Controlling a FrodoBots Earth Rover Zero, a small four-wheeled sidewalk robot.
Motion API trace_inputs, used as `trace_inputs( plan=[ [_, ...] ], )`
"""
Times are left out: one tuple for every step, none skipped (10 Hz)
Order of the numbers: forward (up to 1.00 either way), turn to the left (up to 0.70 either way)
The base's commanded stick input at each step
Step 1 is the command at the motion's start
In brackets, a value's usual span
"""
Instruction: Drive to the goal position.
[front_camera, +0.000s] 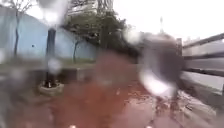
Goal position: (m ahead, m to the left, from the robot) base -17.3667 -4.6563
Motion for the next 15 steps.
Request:
trace_inputs(
  plan=[
    [1.0, -0.35],
    [1.0, -0.39],
    [1.0, -0.37],
    [1.0, 0.0],
    [1.0, 0.0],
    [1.0, -0.09],
    [1.0, -0.26],
    [1.0, -0.38],
    [1.0, -0.4],
    [1.0, -0.29],
    [1.0, -0.09],
    [1.0, 0.0],
    [1.0, 0.0],
    [1.0, 0.0],
    [1.0, 0.0]
  ],
)
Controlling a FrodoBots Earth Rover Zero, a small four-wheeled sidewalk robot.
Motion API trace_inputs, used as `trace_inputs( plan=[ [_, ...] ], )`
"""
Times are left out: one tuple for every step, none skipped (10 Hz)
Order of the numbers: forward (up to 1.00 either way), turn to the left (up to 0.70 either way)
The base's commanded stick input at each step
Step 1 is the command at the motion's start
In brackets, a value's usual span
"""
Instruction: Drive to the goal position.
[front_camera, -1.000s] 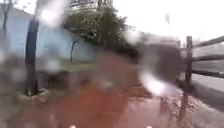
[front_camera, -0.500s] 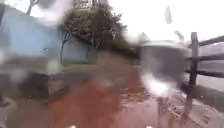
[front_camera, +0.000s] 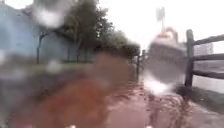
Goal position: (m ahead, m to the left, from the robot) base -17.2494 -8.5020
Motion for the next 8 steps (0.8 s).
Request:
trace_inputs(
  plan=[
    [1.0, 0.0],
    [1.0, 0.0],
    [1.0, 0.0],
    [1.0, 0.0],
    [1.0, 0.0],
    [1.0, 0.0],
    [1.0, 0.0],
    [1.0, 0.0]
  ],
)
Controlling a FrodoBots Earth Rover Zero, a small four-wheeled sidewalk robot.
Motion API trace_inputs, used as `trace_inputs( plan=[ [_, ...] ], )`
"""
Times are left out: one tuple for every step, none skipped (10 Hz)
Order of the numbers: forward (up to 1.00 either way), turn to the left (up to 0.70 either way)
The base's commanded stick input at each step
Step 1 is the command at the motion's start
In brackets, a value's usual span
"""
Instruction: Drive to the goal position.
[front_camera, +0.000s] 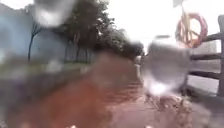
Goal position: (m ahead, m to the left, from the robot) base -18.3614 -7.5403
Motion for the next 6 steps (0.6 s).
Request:
trace_inputs(
  plan=[
    [1.0, 0.0],
    [1.0, 0.0],
    [1.0, 0.0],
    [0.83, 0.0],
    [0.0, -0.11],
    [0.0, -0.54]
  ],
)
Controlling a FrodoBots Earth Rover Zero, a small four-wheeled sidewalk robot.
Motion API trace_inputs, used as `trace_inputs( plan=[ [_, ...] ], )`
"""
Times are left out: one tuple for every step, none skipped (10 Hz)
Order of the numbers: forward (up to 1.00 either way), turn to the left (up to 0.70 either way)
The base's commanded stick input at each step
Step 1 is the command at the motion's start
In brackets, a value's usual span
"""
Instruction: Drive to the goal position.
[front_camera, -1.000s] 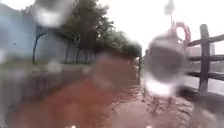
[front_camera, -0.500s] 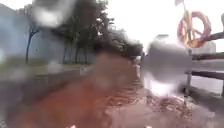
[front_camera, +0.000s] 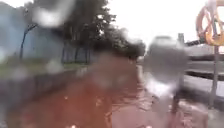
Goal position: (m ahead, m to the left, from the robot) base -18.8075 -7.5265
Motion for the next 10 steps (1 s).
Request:
trace_inputs(
  plan=[
    [0.0, -1.0],
    [0.0, -1.0],
    [0.0, -1.0],
    [0.0, -1.0],
    [0.0, -1.0],
    [0.0, -1.0],
    [0.0, -1.0],
    [0.0, -1.0],
    [0.0, -1.0],
    [0.0, -1.0]
  ],
)
